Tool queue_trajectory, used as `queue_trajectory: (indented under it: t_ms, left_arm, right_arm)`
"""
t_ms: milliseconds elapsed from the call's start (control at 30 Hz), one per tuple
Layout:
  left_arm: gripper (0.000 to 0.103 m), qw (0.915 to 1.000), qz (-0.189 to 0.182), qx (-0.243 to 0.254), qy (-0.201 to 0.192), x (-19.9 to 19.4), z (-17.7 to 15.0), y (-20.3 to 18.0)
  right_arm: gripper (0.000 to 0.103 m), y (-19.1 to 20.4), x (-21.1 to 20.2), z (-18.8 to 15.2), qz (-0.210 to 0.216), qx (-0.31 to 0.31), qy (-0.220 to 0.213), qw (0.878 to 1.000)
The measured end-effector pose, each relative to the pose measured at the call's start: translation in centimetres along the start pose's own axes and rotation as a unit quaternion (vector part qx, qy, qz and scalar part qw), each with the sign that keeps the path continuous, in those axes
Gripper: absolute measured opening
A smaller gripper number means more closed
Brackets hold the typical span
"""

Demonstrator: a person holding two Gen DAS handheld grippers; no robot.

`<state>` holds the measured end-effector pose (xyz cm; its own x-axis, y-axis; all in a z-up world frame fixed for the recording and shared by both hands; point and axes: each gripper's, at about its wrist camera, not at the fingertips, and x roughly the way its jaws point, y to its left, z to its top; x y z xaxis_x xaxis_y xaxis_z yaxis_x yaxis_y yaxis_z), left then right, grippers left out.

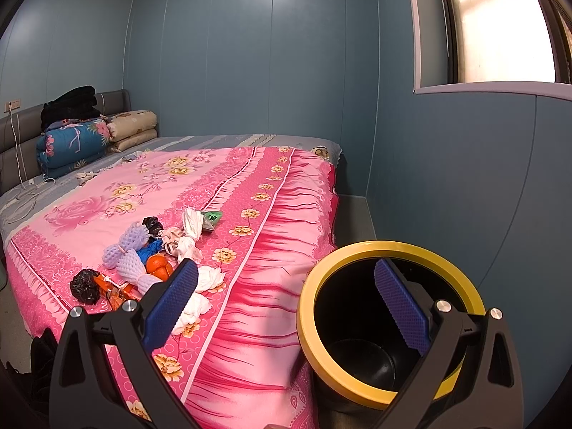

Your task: Collect trash

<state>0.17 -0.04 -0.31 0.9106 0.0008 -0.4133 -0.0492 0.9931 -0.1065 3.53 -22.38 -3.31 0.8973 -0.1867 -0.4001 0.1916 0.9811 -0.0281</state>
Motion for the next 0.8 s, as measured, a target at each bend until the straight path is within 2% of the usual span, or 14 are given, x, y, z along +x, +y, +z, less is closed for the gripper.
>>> queue_trajectory:
  t_ms: [800]
  left_arm:
    - [0.095, 1.0000, 0.000, 0.000, 0.001, 0.01, 0.03, 0.02]
  right_arm:
    - [0.095, 0.06, 0.53, -0.51, -0.004, 0.001, 0.007, 1.000]
